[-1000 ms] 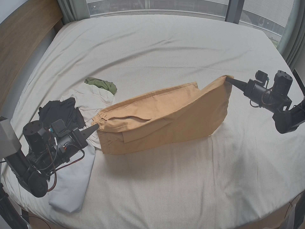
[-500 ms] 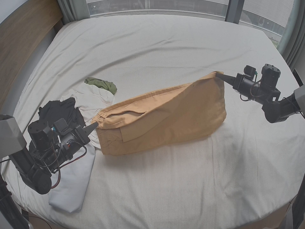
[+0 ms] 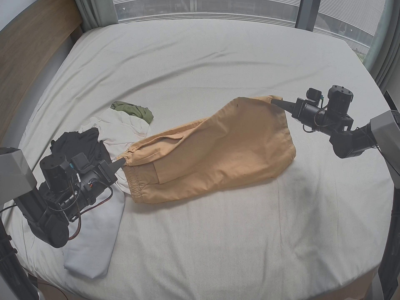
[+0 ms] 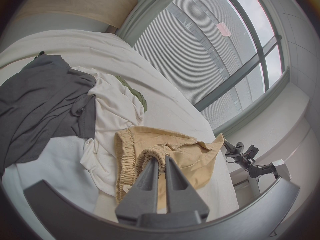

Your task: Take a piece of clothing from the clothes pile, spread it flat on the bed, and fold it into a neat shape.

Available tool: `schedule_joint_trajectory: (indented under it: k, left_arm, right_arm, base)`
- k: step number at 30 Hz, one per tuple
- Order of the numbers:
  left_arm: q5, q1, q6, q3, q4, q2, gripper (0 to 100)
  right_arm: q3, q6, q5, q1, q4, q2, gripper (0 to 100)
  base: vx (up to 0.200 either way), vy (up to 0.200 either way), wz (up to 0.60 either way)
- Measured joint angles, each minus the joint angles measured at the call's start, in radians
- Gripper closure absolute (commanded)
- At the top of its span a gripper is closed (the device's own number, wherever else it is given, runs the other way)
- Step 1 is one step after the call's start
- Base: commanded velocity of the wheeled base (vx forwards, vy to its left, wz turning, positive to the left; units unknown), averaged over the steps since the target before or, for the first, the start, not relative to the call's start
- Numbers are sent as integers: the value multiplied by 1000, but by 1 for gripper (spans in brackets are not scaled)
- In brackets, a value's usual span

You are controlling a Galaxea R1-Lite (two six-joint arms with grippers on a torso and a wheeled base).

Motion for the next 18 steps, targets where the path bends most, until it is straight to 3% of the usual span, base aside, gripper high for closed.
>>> schedule_joint_trajectory:
  k: [15,16,18]
  left_arm:
    - [2,8,0,-36,36,17,100]
    - [2,8,0,-37,40,17,0]
    - [2,8,-1,-40,43,17,0]
  right_arm:
    - [-101,-2,-9,10,22,66,100]
    - [-107,-3,-9,10,29,68,0]
    - [-117,-4,-9,10,36,74,0]
  base:
    - [0,0,0]
    - [0,0,0]
    - [0,0,0]
